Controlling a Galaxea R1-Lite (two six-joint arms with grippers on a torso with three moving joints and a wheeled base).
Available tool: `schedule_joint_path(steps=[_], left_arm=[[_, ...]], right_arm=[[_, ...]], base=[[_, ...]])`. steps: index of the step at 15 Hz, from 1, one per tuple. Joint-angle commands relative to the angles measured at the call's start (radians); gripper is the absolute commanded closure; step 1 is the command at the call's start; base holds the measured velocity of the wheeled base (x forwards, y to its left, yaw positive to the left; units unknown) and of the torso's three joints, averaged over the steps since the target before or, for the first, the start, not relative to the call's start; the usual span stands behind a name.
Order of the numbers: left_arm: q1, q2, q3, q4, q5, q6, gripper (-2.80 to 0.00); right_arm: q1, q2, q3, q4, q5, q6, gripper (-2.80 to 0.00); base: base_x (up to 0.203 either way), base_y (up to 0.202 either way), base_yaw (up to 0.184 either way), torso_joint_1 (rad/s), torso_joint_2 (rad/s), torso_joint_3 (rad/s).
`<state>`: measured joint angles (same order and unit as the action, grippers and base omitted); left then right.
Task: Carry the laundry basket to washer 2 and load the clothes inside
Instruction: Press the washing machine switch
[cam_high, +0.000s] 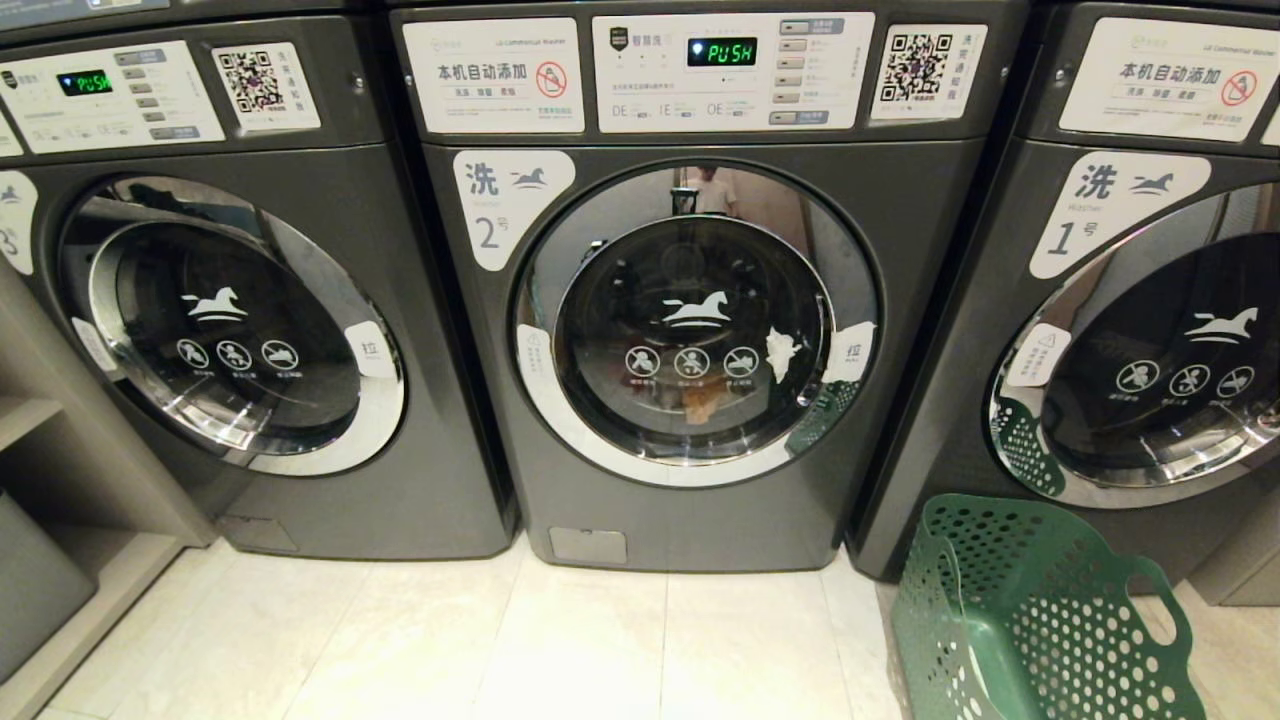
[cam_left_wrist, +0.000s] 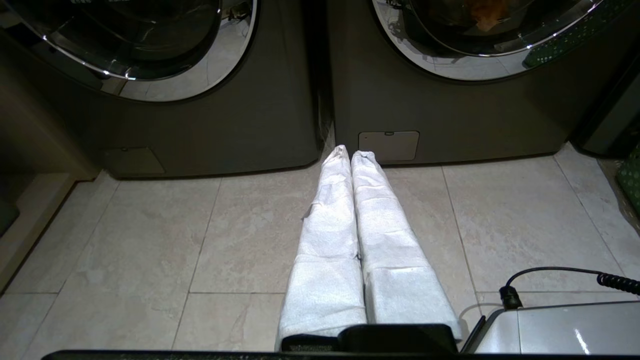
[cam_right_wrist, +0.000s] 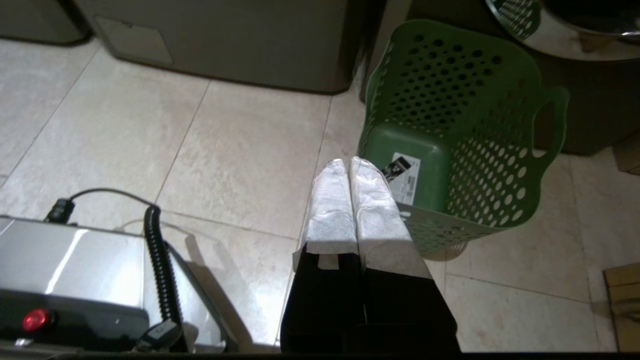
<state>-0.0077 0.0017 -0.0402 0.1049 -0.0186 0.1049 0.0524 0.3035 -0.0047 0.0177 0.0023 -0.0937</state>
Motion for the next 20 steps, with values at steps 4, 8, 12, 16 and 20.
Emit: schedule_joint_path(steps=[4, 8, 12, 16, 20], left_arm=[[0.000, -0.003, 0.000, 0.001, -0.001, -0.018, 0.00], [0.000, -0.003, -0.001, 0.001, 0.008, -0.070, 0.00], [0.000, -0.003, -0.001, 0.001, 0.006, -0.073, 0.00], [0.000, -0.003, 0.004, -0.016, 0.006, -0.073, 0.00], [0.000, -0.003, 0.040, -0.114, 0.019, -0.091, 0.00]], right_arm=[[-0.060, -0.269, 0.000, -0.001, 0.004, -0.012, 0.00], [-0.057, -0.303, 0.005, -0.013, 0.004, 0.005, 0.00], [-0.057, -0.303, 0.005, -0.015, 0.002, 0.005, 0.00], [-0.057, -0.303, 0.005, -0.015, 0.002, 0.005, 0.00], [-0.057, -0.303, 0.005, -0.015, 0.002, 0.005, 0.00]], base=[[0.000, 0.000, 0.000, 0.000, 0.00, 0.000], [0.000, 0.000, 0.000, 0.000, 0.00, 0.000], [0.000, 0.000, 0.000, 0.000, 0.00, 0.000], [0.000, 0.000, 0.000, 0.000, 0.00, 0.000], [0.000, 0.000, 0.000, 0.000, 0.00, 0.000]])
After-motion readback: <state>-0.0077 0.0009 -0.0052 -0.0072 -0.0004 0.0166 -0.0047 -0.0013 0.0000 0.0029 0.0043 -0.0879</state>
